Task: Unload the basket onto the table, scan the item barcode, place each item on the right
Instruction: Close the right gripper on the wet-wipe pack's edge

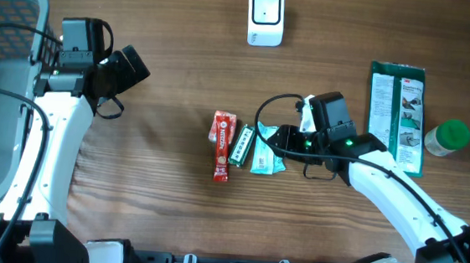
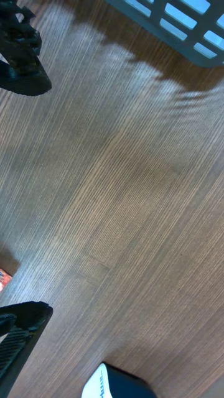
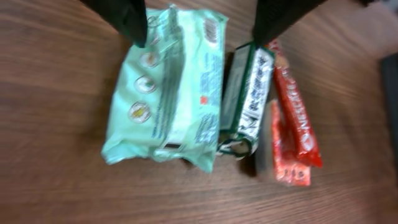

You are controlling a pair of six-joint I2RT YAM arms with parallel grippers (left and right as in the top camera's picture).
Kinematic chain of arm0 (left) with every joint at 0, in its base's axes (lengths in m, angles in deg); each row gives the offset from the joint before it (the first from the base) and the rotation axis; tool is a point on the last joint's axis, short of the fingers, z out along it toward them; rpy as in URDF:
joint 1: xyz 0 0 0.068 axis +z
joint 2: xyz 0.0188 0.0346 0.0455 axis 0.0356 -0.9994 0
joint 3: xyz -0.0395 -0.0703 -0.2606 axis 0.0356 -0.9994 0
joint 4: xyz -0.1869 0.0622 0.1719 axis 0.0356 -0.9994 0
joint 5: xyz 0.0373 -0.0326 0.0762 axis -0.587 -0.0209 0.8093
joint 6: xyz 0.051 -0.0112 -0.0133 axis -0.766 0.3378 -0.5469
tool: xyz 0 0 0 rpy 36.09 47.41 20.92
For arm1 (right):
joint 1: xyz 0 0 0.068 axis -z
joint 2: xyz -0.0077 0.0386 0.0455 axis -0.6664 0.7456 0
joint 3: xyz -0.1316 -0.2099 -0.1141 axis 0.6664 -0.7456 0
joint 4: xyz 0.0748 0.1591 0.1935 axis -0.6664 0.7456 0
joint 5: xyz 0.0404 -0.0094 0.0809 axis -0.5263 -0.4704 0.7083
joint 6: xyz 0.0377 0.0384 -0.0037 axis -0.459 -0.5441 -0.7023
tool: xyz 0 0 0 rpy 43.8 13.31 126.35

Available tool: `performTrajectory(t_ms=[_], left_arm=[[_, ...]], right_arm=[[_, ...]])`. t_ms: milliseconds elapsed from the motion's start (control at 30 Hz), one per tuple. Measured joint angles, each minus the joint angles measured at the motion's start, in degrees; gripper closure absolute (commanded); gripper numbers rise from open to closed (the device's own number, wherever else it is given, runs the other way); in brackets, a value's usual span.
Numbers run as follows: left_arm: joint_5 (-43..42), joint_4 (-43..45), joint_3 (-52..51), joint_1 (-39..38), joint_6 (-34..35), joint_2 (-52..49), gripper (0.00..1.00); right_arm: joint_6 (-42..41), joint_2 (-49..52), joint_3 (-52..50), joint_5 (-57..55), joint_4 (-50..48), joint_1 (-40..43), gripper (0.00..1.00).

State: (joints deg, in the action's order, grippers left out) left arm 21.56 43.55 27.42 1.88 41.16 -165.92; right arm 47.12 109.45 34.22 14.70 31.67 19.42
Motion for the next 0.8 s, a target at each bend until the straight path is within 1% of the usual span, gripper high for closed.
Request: performTrajectory(t_ms=[233, 300, 367, 400, 433, 700, 800], left_arm=[[0.00, 0.00, 0.00, 0.00, 0.00, 0.00, 0.00], [0.00, 0.00, 0.00, 0.00, 0.00, 0.00, 0.00], [0.02, 0.00, 0.00, 0.00, -0.02, 0.00, 0.00], [0.00, 0.00, 0.00, 0.00, 0.00, 0.00, 0.00], [0.00, 0.00, 0.00, 0.00, -0.02, 0.00, 0.00], [0.00, 0.00, 0.00, 0.00, 0.00, 0.00, 0.00], [0.00, 0.00, 0.00, 0.00, 0.00, 0.00, 0.00]], right_arm=[[2.25, 7.89, 0.00, -2.10, -1.27, 0.00, 0.43], [2.69, 10.38, 0.00, -2.01, -1.53, 0.00, 0.46], [2.95, 11.19, 0.66, -1.49, -1.88, 0.07, 0.52], [2.99, 11.47, 0.70, -1.18, -1.97, 0.07, 0.57], [3.08, 11.54, 0.72, -0.81, -2.01, 0.20, 0.58], [3.43, 10.43, 0.85, 3.54, -1.29, 1.31, 0.56], [3.43, 7.45, 0.85, 3.76, -1.25, 1.31, 0.50]])
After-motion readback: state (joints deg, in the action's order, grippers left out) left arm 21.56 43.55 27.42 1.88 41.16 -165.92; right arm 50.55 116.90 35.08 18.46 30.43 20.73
